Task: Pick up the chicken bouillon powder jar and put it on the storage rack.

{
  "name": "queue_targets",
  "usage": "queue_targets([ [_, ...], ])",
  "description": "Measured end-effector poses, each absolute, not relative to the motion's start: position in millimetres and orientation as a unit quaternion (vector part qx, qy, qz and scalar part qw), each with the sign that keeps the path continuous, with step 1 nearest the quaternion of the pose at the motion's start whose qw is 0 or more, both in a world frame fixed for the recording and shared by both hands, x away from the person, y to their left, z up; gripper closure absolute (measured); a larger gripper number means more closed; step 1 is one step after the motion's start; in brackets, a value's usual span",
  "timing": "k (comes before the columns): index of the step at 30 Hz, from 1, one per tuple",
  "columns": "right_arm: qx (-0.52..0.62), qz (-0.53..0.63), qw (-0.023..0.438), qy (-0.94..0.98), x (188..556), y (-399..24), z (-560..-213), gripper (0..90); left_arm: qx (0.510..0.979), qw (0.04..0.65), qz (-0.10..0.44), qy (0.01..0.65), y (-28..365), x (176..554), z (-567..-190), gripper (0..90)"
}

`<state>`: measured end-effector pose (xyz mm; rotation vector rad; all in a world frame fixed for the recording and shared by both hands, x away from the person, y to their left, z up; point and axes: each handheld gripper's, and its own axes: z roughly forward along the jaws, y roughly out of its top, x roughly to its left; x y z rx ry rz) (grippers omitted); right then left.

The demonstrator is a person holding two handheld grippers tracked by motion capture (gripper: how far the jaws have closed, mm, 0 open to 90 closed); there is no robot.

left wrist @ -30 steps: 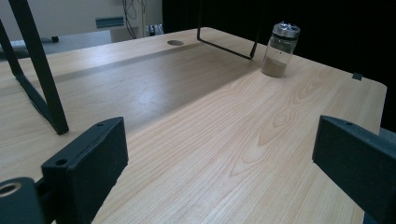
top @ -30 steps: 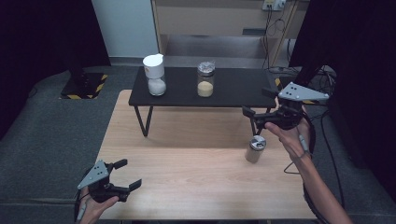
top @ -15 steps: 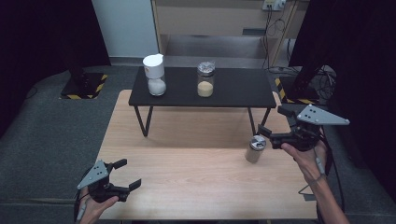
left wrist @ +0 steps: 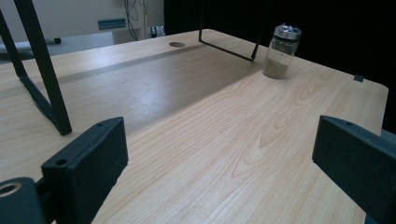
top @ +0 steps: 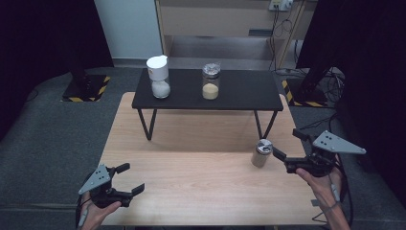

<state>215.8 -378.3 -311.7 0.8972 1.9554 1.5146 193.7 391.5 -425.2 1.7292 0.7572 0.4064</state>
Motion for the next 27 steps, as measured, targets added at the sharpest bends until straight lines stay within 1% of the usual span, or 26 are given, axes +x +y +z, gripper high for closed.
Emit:
queue_targets([
  [7,0.338,0.549,0.256,0.720,200.4,-381.3,-326.5,5.4,0.736,0.569,0.174,0.322,391.7,193.4,-425.2,2.2],
  [16,0.359,0.539,0.235,0.725,194.9,-382.6,-351.0,5.4,0.735,0.570,0.176,0.323,392.3,192.9,-425.4,2.2],
  [27,0.365,0.531,0.237,0.727,185.8,-380.9,-370.7,5.3,0.734,0.570,0.177,0.323,392.5,192.7,-425.5,2.2],
])
